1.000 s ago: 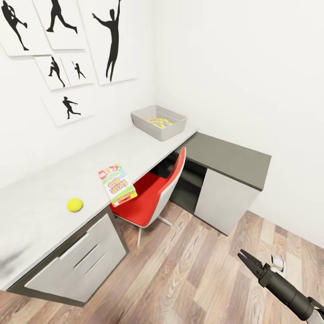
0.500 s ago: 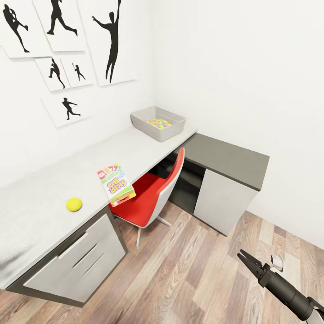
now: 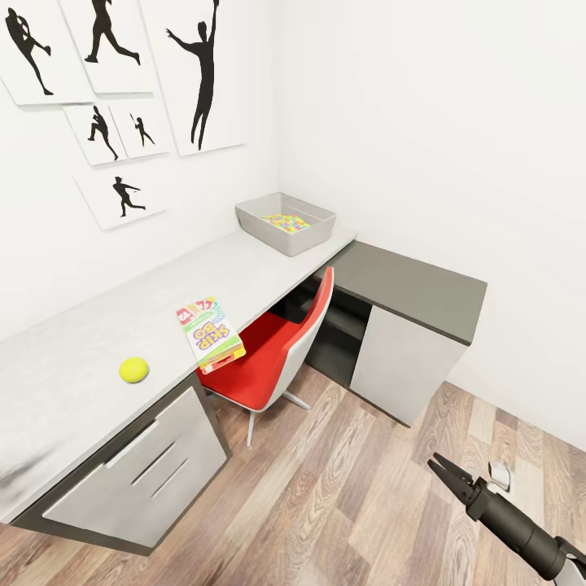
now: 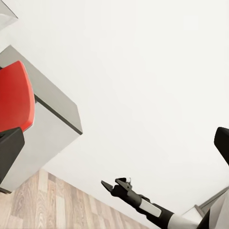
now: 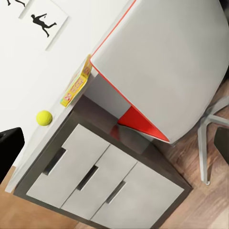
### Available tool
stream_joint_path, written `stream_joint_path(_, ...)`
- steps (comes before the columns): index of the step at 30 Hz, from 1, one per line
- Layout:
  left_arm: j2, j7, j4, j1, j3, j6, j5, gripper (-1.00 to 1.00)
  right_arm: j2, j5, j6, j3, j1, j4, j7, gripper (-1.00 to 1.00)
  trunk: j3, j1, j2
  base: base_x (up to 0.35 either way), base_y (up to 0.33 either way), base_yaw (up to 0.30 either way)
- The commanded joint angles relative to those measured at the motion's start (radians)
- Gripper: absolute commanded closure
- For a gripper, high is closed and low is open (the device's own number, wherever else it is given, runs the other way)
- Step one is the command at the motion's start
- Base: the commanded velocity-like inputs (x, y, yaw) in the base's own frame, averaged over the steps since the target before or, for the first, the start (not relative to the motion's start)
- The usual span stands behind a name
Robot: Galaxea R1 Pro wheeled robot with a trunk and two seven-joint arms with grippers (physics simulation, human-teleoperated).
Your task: Put all the toys in the child's room - the three board games (two on the bed and one on the table), the two jigsaw puzzles on the table, and the tennis ball on the table - inside the toy box on the table in the child's room.
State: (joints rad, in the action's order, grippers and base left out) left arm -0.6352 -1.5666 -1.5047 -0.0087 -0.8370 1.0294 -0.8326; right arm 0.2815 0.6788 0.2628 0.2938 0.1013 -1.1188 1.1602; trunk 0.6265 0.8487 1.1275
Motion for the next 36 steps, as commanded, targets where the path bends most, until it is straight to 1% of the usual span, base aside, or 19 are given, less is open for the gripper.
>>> stream_joint_path(1, 0.000, -0.004, 0.000, -0.001, 0.000, 0.011, 0.001, -1.00, 0.000, 0.006, 0.009, 0.001, 0.000, 0.000, 0.003, -1.00, 0.001, 0.000, 0.001, 0.000, 0.000, 0.000)
stream_joint_path(8, 0.000, -0.004, 0.000, -0.001, 0.001, 0.011, 0.002, -1.00, -0.006, 0.003, 0.001, -0.001, 0.000, -0.001, 0.004, -1.00, 0.001, 0.000, 0.001, 0.020, -0.028, 0.000)
stream_joint_path(17, 0.000, -0.004, 0.000, -0.001, 0.001, 0.011, 0.001, -1.00, -0.010, 0.002, -0.001, -0.001, 0.000, -0.001, 0.004, -1.00, -0.001, 0.000, 0.001, 0.080, -0.239, 0.017)
stream_joint_path(32, 0.000, -0.004, 0.000, -0.001, 0.001, 0.011, 0.001, -1.00, -0.010, 0.002, -0.002, -0.002, 0.000, -0.003, 0.004, -1.00, -0.020, 0.000, 0.001, 0.034, -0.282, 0.163)
stream_joint_path(36, 0.000, -0.004, 0.000, -0.001, 0.001, 0.011, 0.001, -1.00, -0.010, 0.001, -0.002, -0.002, 0.000, -0.004, 0.004, -1.00, -0.025, 0.000, 0.001, 0.000, -0.102, 0.178)
